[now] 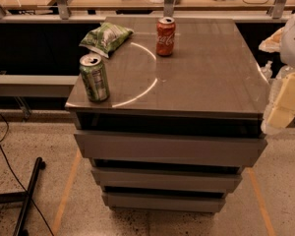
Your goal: Move coke can near green can
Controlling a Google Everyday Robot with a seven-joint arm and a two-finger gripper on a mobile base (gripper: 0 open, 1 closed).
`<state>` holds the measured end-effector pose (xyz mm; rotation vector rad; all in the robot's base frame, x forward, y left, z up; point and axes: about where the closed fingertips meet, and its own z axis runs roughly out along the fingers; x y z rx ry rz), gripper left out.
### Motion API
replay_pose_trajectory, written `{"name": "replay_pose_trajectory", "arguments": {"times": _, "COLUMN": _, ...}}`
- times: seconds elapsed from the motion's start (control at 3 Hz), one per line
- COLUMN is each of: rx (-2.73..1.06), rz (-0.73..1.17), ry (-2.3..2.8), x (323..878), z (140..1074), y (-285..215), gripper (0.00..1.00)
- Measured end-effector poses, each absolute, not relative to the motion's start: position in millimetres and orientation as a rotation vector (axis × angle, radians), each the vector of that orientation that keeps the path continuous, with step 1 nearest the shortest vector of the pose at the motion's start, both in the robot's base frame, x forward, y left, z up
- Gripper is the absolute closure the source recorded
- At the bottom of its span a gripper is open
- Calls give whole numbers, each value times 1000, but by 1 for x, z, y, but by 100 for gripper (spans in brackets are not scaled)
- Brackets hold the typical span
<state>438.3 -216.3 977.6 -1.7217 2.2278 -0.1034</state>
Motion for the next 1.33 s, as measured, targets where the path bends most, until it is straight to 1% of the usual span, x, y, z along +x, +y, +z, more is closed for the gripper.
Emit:
{"name": "replay_pose_trajectory", "arguments": {"times": 0.33, "rx": -1722, "rz": -104, "ry": 2228, "x": 438, "z": 978, "y": -216, "gripper": 0}}
{"name": "replay_pose_trajectory", "arguments": {"times": 0.67, "rx": -1670, "rz": -87, "ry": 2244, "x": 462, "z": 974, "y": -219, "gripper": 0}}
{"name": "replay_pose_trajectory", "arguments": {"times": 1.0, "rx": -1580, "rz": -64, "ry": 2250, "x": 519, "z": 971, "y": -223, "gripper": 0}}
{"name": "replay_pose_trajectory", "arguments": {"times": 1.33, "rx": -1477, "rz": -38, "ry": 2250, "x": 590, "z": 963, "y": -226, "gripper": 0}}
